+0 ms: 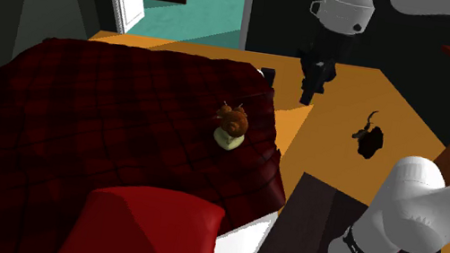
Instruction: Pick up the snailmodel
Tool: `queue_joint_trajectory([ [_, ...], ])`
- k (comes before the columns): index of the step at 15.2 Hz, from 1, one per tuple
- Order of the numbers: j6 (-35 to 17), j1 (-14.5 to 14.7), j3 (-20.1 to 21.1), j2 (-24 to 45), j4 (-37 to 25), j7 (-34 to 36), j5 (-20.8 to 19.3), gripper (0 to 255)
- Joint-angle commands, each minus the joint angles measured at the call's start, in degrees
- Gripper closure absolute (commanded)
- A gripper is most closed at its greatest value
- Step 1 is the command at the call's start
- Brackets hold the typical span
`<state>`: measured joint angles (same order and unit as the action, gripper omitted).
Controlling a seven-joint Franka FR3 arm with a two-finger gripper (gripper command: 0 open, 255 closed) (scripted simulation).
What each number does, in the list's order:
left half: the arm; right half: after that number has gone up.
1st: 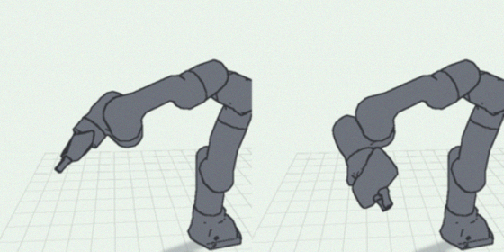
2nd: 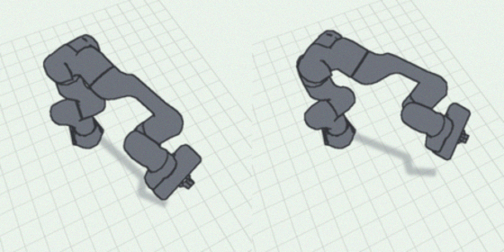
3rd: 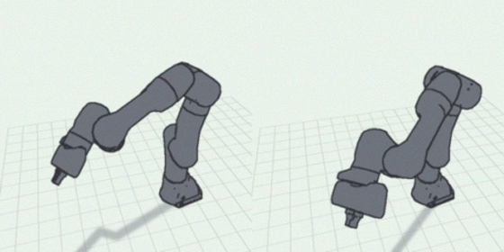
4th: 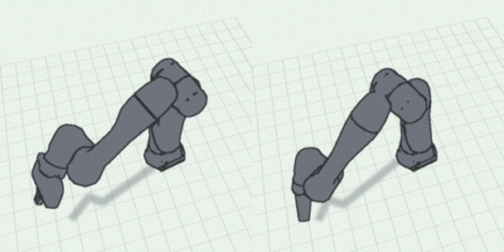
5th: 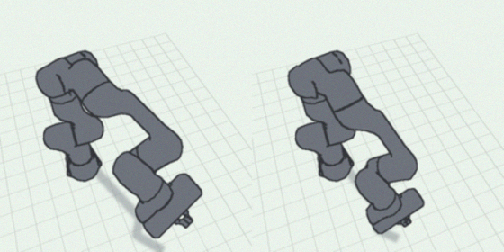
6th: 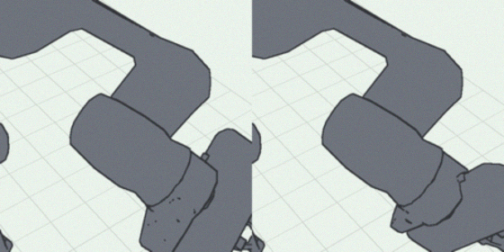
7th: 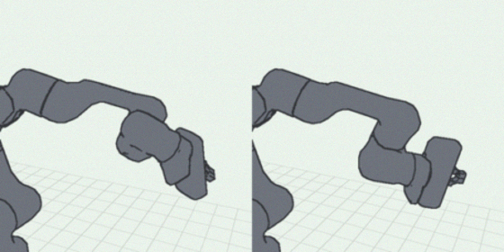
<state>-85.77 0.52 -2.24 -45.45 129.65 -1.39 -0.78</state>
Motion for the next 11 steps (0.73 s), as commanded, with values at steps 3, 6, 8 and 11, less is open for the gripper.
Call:
queue_joint_trajectory([
  [3, -3.4, -0.2, -1.3, 2.2, 1.1, -1.5, -0.8, 0],
  [6, -8.6, -0.5, -3.3, 5.9, 2.3, -3.7, -1.8, 0],
  [8, -12.0, -0.7, -4.6, 8.8, 2.6, -5.2, -2.3, 0],
  [11, -16.9, -0.9, -6.6, 13.5, 2.6, -7.5, -2.9, 0],
])
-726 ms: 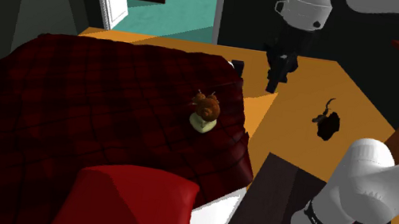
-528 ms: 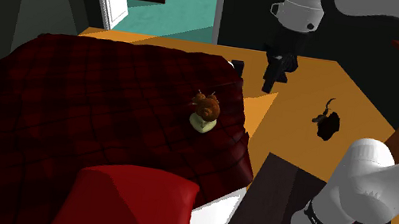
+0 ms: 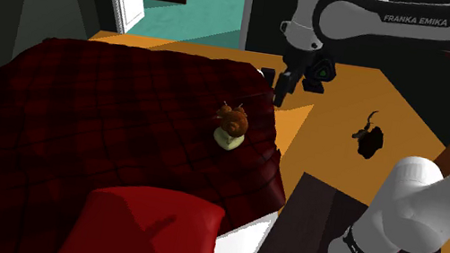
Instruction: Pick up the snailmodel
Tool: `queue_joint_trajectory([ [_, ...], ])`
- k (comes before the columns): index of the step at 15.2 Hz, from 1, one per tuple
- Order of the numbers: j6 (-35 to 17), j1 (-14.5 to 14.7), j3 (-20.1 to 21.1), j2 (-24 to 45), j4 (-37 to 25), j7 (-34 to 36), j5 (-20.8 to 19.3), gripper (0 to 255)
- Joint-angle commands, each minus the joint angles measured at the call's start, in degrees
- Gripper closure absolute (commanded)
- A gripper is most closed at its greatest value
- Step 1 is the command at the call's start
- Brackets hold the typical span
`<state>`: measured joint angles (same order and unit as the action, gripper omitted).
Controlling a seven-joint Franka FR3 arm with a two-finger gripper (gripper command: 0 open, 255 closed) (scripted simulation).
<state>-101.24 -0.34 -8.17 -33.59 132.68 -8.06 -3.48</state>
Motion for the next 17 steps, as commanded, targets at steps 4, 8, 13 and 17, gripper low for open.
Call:
queue_joint_trajectory([
  [4, -7.6, -0.1, -3.2, 8.8, -1.7, -3.9, -0.2, 0],
  [8, -13.1, -0.1, -5.6, 16.6, -4.2, -7.2, 0.7, 0],
  [13, -18.7, -0.2, -8.0, 27.0, -9.0, -11.9, 3.3, 0],
  [17, -22.0, -0.8, -9.2, 35.9, -14.4, -16.0, 6.5, 0],
])
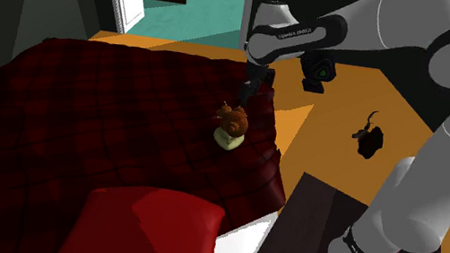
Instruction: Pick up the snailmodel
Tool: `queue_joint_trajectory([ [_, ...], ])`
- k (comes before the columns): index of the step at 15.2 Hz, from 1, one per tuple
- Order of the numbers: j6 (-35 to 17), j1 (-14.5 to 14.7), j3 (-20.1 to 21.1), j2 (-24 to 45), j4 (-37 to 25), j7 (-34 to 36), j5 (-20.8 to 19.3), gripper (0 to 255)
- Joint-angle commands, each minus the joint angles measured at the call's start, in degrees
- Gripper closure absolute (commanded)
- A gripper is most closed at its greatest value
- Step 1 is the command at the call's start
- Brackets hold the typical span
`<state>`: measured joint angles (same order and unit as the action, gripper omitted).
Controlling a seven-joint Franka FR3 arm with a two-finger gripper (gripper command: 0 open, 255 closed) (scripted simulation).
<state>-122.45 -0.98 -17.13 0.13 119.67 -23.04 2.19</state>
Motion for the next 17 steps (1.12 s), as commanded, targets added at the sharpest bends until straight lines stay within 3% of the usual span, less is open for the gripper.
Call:
queue_joint_trajectory([
  [1, -1.4, -0.4, -0.4, 4.4, -2.9, -2.1, 1.7, 0],
  [10, -3.5, -4.9, 0.5, 25.0, -20.6, -9.6, 9.2, 0],
  [15, -1.9, -8.3, 2.0, 37.1, -34.4, -11.7, 11.7, 0],
  [17, -2.1, -8.8, 2.3, 38.9, -36.0, -11.9, 12.0, 0],
])
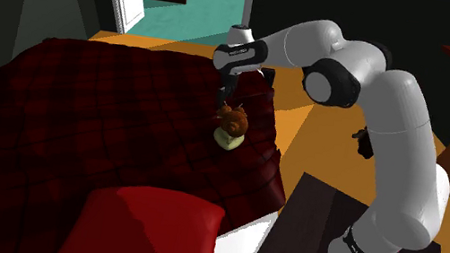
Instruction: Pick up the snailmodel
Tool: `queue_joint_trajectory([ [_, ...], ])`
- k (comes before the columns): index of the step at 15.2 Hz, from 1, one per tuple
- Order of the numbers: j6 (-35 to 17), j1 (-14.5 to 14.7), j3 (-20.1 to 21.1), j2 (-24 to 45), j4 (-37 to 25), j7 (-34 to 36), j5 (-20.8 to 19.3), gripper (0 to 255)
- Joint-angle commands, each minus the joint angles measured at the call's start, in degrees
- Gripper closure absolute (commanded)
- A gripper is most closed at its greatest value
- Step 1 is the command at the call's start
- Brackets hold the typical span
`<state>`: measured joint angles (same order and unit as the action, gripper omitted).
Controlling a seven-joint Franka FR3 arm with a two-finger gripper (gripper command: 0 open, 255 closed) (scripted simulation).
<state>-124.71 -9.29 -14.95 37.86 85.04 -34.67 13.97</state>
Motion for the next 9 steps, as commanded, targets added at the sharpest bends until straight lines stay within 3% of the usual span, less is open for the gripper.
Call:
queue_joint_trajectory([
  [1, -0.4, -0.5, 0.2, 1.6, -1.2, -0.4, 0.3, 0],
  [8, -3.3, -0.8, 0.7, 3.8, -0.6, -0.9, 1.0, 0],
  [9, -3.3, -0.8, 0.7, 3.7, -0.4, -0.9, 1.0, 255],
])
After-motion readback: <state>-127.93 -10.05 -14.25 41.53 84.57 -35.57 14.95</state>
